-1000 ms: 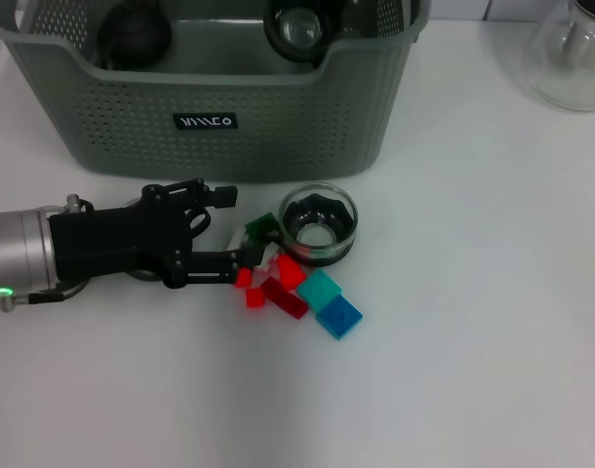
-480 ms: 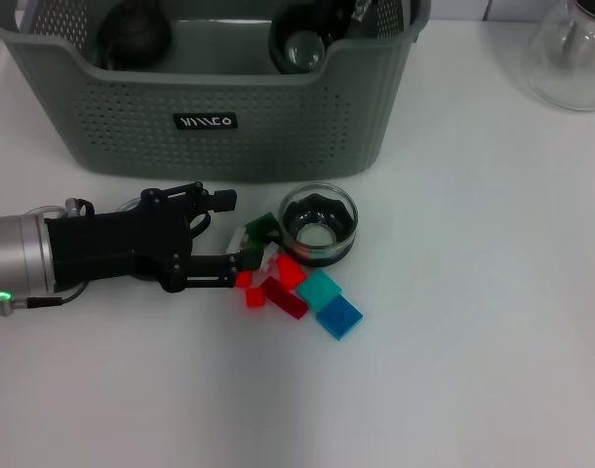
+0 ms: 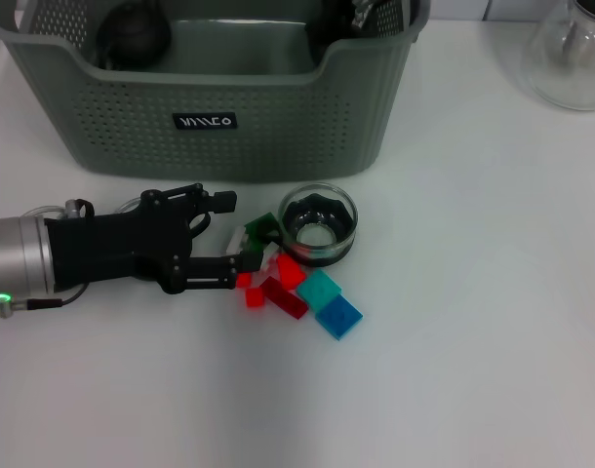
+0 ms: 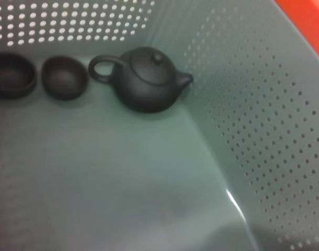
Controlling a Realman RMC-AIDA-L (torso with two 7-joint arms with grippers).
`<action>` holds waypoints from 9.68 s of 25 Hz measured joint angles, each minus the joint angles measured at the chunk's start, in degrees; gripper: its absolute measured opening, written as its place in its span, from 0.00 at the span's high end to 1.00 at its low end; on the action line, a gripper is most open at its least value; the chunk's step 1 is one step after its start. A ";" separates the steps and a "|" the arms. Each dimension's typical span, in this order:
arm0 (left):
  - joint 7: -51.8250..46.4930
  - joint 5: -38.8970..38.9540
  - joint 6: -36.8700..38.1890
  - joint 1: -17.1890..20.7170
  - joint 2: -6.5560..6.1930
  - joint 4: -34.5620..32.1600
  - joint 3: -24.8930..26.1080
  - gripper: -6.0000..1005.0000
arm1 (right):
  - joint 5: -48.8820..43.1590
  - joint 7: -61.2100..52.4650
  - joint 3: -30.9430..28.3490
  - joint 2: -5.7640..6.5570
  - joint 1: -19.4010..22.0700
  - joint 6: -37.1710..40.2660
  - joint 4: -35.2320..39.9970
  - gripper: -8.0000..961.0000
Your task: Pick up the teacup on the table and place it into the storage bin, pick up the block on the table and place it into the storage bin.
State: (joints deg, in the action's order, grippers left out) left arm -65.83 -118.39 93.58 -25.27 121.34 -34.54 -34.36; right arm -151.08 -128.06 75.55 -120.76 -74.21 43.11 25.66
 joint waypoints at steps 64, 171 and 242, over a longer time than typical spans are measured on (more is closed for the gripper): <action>1.31 -0.31 -0.36 0.31 -0.67 0.53 0.19 0.15 | 12.57 -9.35 -7.85 0.36 22.38 35.80 21.43 0.29; 2.67 -0.36 3.24 4.24 -1.20 -0.62 3.09 0.15 | 22.76 -22.16 -0.96 0.43 35.68 50.81 64.91 0.90; 2.46 -0.10 0.96 1.27 -0.58 0.79 3.16 0.15 | -3.18 -2.58 -5.15 0.70 -0.63 8.55 2.43 0.82</action>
State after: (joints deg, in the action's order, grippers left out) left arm -63.37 -118.48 94.55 -24.00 120.76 -33.75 -31.20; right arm -154.26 -130.64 70.40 -120.06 -74.84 51.66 28.08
